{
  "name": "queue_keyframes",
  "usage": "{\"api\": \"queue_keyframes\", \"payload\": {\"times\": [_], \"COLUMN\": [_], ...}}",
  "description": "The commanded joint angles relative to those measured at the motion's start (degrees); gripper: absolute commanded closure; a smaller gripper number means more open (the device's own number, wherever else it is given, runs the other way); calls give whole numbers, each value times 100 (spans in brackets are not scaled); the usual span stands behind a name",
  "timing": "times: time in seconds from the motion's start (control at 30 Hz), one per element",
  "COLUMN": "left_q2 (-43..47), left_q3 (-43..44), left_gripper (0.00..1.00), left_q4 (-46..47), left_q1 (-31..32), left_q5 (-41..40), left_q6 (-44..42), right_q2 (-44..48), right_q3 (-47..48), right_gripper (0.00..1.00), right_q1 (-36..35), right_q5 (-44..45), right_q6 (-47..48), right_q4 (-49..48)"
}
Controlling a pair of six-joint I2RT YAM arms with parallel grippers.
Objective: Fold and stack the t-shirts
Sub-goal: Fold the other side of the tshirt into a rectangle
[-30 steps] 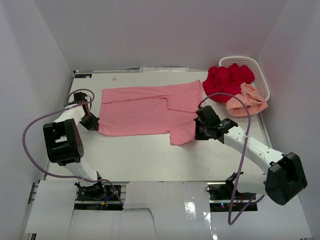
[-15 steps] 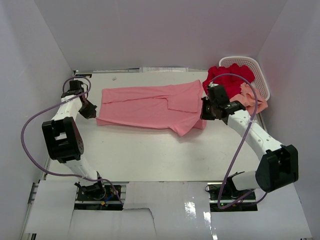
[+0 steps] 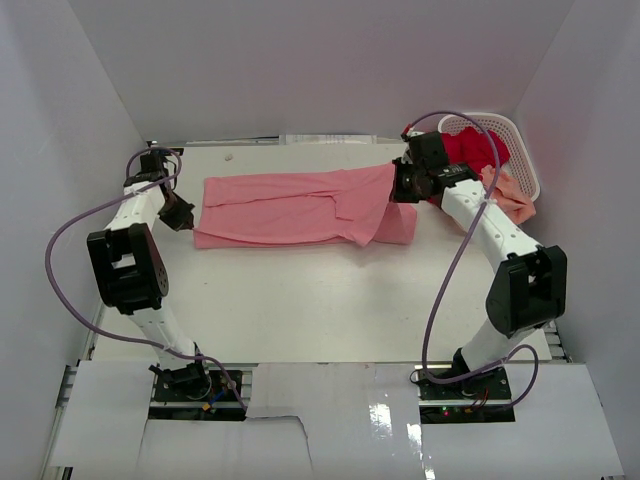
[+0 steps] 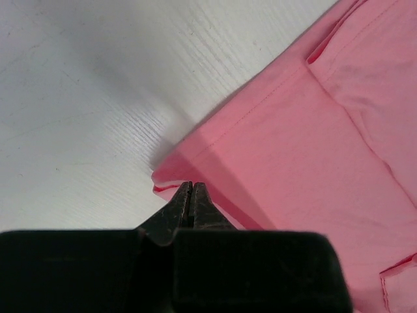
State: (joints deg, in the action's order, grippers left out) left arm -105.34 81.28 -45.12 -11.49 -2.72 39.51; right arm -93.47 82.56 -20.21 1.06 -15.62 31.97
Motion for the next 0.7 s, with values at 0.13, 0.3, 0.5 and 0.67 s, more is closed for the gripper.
{"api": "queue_keyframes", "payload": {"times": [0.13, 0.3, 0.5, 0.67], "left_q2": [-258, -549, -865, -1146], "left_q3": [660, 1135, 1566, 1900], "left_gripper": [100, 100, 100, 100], "left_q4": [-32, -181, -277, -330], "left_q1": [24, 24, 24, 32], "left_q5": [-27, -123, -158, -202], "left_q6": [145, 128, 145, 163], "right_q2": [-593, -1076, -1630, -2060], "right_q3": [822, 1419, 2272, 2913], "right_gripper": [92, 92, 92, 92], "right_q1": [52, 131, 289, 403], "right_q5": [-211, -229, -501, -721], "right_q6": [208, 278, 366, 419], "right_q4": [-243, -235, -200, -226]}}
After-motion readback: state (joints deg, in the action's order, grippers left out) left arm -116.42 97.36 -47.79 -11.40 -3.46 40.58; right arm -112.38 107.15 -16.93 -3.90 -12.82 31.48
